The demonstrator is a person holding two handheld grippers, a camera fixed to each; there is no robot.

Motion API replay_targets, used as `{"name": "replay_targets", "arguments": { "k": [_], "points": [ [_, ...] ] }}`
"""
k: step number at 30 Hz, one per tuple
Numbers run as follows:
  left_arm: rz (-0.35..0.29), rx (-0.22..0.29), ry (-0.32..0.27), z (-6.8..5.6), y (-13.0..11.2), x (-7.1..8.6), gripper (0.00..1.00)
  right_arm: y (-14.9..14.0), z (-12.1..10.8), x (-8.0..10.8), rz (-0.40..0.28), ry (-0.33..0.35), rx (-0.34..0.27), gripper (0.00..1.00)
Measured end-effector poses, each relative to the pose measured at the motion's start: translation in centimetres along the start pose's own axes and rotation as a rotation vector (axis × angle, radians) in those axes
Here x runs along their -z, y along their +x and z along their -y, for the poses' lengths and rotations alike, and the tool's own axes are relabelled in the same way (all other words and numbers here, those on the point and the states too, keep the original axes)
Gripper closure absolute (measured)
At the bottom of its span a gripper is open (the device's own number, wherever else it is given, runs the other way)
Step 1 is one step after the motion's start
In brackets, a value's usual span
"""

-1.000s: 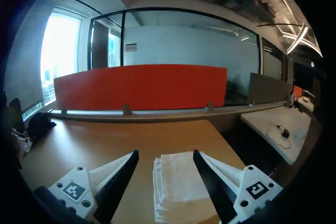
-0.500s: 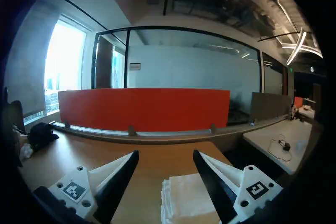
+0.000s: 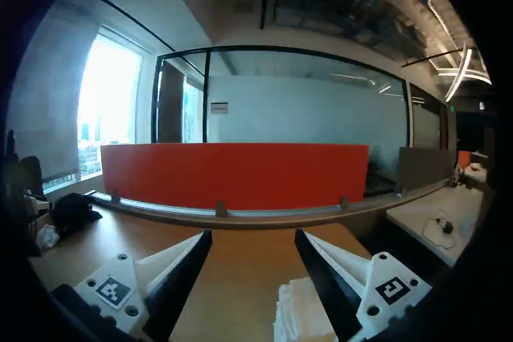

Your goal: Fold towel

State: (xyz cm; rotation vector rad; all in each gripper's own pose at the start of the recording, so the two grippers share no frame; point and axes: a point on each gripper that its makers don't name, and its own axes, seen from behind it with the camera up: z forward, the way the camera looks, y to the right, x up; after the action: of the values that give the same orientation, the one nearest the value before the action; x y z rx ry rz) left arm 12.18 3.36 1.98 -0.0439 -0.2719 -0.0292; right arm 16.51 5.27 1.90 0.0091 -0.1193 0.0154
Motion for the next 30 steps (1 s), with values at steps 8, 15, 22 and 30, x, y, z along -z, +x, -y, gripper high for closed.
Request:
{"name": "replay_targets", "arguments": {
  "k": [8, 15, 22, 30],
  "points": [
    [-0.041, -0.016, -0.011, -0.4, 1.3, 0.0, 0.07, 0.1, 2.6, -0.5, -0.012, 0.02, -0.02, 0.0],
    [-0.074, -0.021, -0.018, -0.6, 2.0, 0.1, 0.07, 0.8, 3.6, -0.7, -0.025, 0.011, -0.047, 0.0],
    [-0.08, -0.024, 0.003, 0.2, 1.2, 0.0, 0.07, 0.6, 4.5, -0.9, -0.018, 0.005, -0.031, 0.0],
    [-0.101, -0.015, 0.029, 1.3, 0.5, -0.1, 0.07, 0.8, 6.0, -0.9, -0.016, 0.014, -0.024, 0.0]
  ]
}}
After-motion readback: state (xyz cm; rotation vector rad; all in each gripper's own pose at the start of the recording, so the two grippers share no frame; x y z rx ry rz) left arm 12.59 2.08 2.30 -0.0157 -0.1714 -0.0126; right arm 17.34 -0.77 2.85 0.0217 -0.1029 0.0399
